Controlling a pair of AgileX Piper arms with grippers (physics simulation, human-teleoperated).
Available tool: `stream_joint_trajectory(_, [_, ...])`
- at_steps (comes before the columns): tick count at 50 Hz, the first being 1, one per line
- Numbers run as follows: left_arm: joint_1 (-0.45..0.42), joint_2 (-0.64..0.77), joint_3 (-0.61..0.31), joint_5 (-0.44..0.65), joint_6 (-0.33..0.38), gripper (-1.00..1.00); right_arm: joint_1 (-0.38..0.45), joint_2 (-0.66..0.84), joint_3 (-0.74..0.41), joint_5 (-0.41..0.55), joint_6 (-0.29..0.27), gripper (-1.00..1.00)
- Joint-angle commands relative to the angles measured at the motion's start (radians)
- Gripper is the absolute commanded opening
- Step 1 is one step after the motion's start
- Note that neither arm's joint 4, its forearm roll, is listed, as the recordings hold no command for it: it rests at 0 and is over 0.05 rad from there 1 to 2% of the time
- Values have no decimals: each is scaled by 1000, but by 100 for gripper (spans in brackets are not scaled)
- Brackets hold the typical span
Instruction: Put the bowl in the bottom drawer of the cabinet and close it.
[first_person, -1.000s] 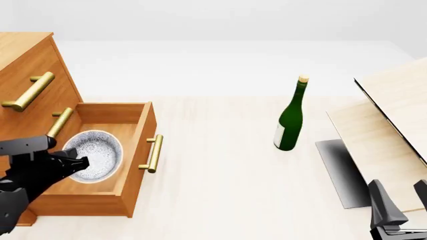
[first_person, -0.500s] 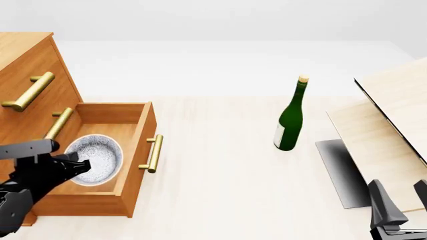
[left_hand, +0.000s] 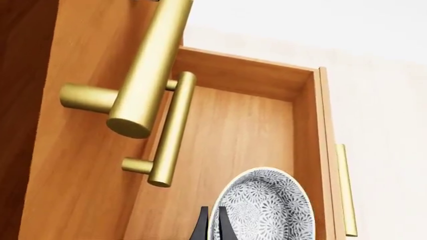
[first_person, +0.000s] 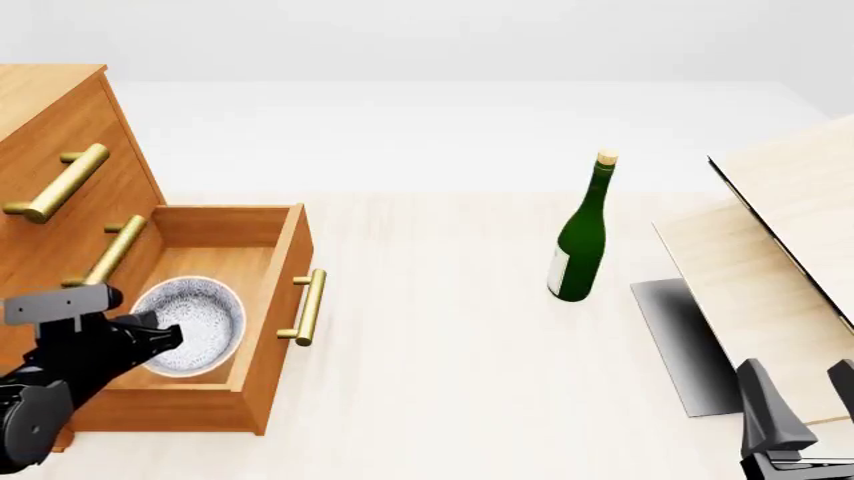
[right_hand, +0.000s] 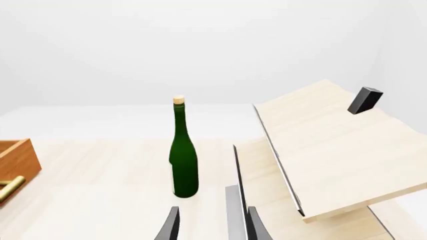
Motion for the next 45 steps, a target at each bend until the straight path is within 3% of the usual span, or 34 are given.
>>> stream_joint_trajectory(1, [11, 28, 1, -28, 6, -100, -2, -2, 0, -3, 9, 100])
stream_joint_trajectory(18, [4, 59, -6, -36, 7, -100, -2, -2, 0, -3, 9, 100])
stream_joint_trajectory(19, [3, 65, -6, -39, 5, 100, -2, -2, 0, -3, 9, 100])
stream_joint_trajectory(45, [1, 31, -5, -13, 3, 100, -2, -2, 0, -3, 9, 100])
